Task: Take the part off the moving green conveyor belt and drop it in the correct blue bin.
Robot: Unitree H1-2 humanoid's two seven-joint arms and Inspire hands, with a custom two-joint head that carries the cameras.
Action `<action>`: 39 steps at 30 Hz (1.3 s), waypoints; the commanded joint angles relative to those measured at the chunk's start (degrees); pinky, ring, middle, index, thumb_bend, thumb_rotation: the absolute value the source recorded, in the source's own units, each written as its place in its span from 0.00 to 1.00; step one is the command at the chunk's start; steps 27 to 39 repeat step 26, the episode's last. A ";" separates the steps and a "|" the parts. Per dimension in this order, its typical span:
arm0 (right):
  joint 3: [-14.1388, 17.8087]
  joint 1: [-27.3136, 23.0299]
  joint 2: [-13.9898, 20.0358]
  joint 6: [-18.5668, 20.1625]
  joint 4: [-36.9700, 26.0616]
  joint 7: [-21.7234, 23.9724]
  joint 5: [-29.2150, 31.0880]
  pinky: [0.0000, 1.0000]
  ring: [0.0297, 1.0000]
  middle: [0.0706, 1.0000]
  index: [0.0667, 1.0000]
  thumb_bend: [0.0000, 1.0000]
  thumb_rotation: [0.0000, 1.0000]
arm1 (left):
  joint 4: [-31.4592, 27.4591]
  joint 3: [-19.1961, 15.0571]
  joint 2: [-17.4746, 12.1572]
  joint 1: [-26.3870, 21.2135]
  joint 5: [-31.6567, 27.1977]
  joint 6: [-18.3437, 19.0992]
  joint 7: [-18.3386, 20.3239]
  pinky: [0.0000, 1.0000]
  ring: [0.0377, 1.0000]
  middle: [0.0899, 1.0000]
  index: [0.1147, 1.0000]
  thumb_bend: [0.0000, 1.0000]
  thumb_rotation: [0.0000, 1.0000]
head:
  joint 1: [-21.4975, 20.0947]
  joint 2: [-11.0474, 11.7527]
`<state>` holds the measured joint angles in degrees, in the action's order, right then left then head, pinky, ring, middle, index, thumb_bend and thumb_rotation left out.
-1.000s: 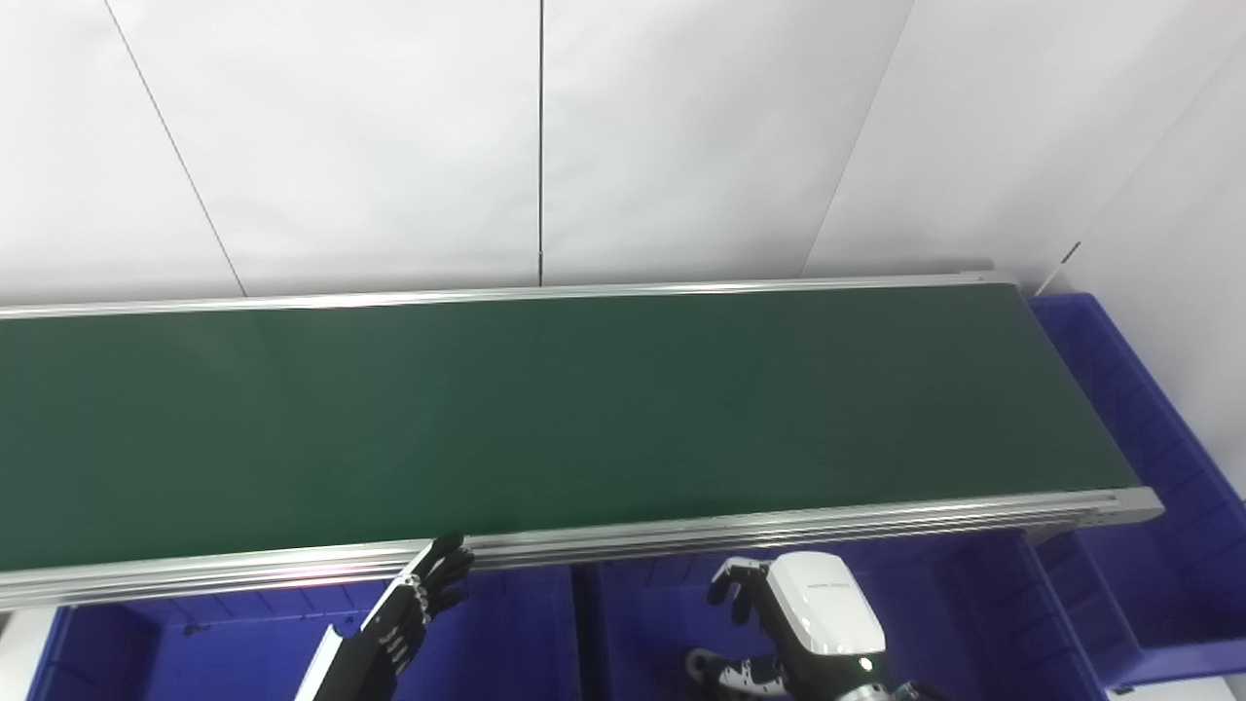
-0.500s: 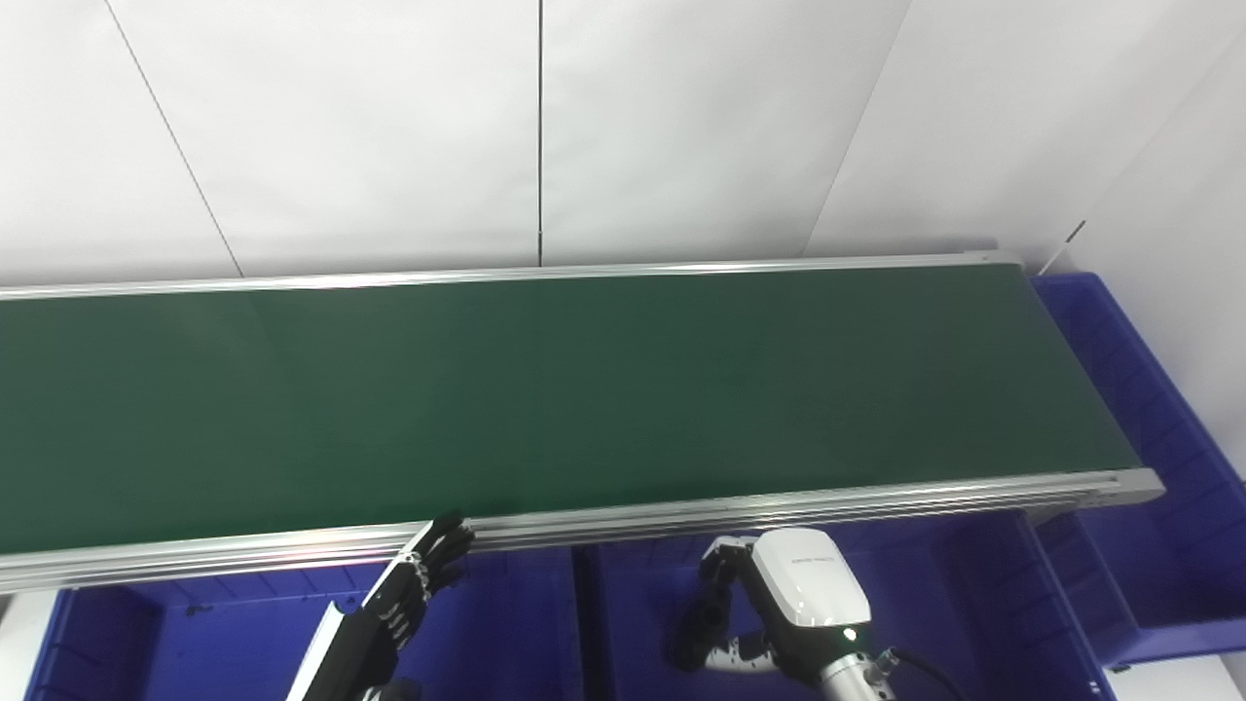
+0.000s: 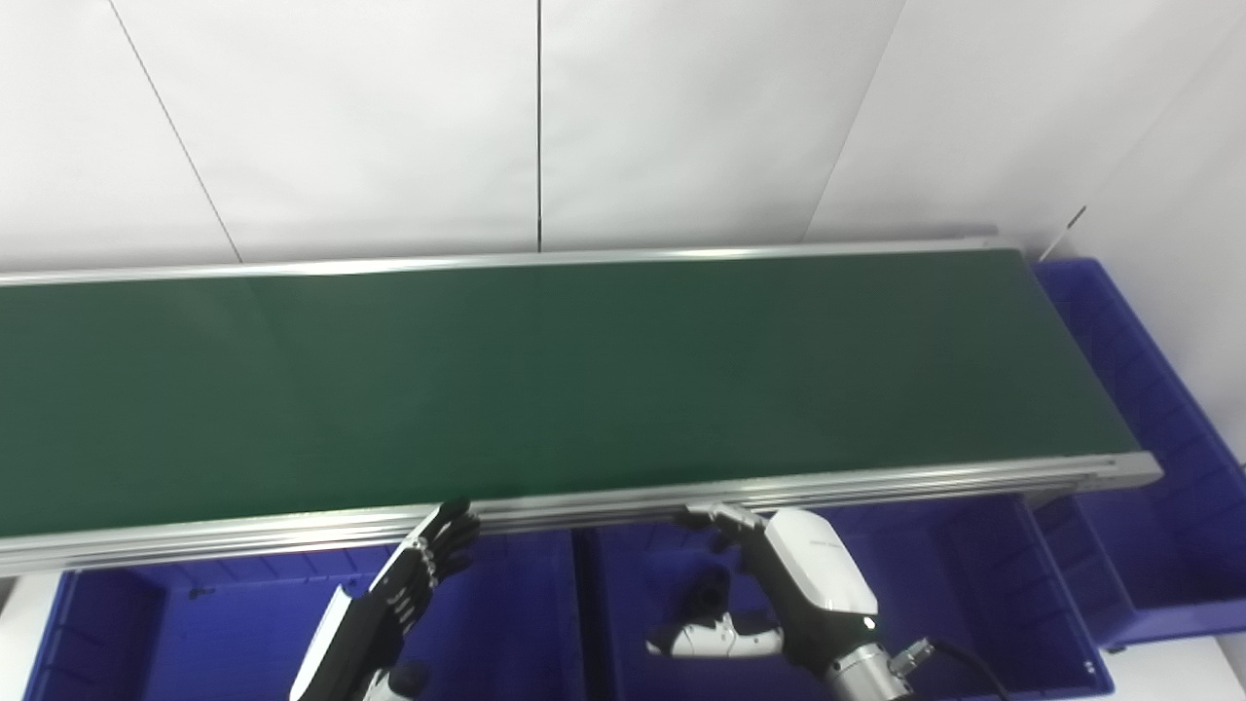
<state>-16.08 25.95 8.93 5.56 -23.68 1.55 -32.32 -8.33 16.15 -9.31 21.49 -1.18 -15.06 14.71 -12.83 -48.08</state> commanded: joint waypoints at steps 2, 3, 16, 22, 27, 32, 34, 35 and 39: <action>0.55 1.94 -5.02 -14.49 0.08 -2.53 20.52 0.62 0.68 0.73 0.73 0.87 0.71 | -1.88 0.08 -0.35 -0.33 -0.17 -1.03 0.66 0.87 0.90 0.89 0.90 0.96 0.87 | 0.40 -0.42; 0.58 2.17 -5.92 -16.57 0.76 -2.78 22.51 0.64 0.69 0.73 0.73 0.85 0.72 | -1.81 0.11 -0.34 -0.38 -0.09 -1.01 0.67 0.87 0.90 0.89 0.91 0.96 0.87 | 0.40 -0.42; 2.46 2.56 -5.16 -28.82 11.16 -0.12 28.95 0.76 0.77 0.80 0.80 0.93 0.89 | -2.94 0.24 -0.22 0.22 0.98 0.34 0.32 0.87 0.90 0.90 0.90 0.96 0.88 | 3.72 -2.15; 2.85 1.95 -4.39 -30.22 13.67 0.62 28.51 0.76 0.79 0.83 0.82 0.93 0.91 | -3.23 0.57 0.06 0.40 1.77 0.49 0.08 0.87 0.90 0.90 0.90 0.95 0.88 | 4.61 -2.50; 3.13 1.37 -3.35 -30.97 15.19 1.46 28.87 0.80 0.81 0.85 0.84 0.91 0.93 | -3.19 0.90 0.58 0.38 2.04 0.24 -0.07 0.87 0.90 0.90 0.90 0.94 0.88 | 5.72 -2.76; 3.13 1.37 -3.35 -30.97 15.19 1.46 28.87 0.80 0.81 0.85 0.84 0.91 0.93 | -3.19 0.90 0.58 0.38 2.04 0.24 -0.07 0.87 0.90 0.90 0.90 0.94 0.88 | 5.72 -2.76; 3.13 1.37 -3.35 -30.97 15.19 1.46 28.87 0.80 0.81 0.85 0.84 0.91 0.93 | -3.19 0.90 0.58 0.38 2.04 0.24 -0.07 0.87 0.90 0.90 0.90 0.94 0.88 | 5.72 -2.76; 3.13 1.37 -3.35 -30.97 15.19 1.46 28.87 0.80 0.81 0.85 0.84 0.91 0.93 | -3.19 0.90 0.58 0.38 2.04 0.24 -0.07 0.87 0.90 0.90 0.90 0.94 0.88 | 5.72 -2.76; 3.13 1.37 -3.35 -30.97 15.19 1.46 28.87 0.80 0.81 0.85 0.84 0.91 0.93 | -3.19 0.90 0.58 0.38 2.04 0.24 -0.07 0.87 0.90 0.90 0.90 0.94 0.88 | 5.72 -2.76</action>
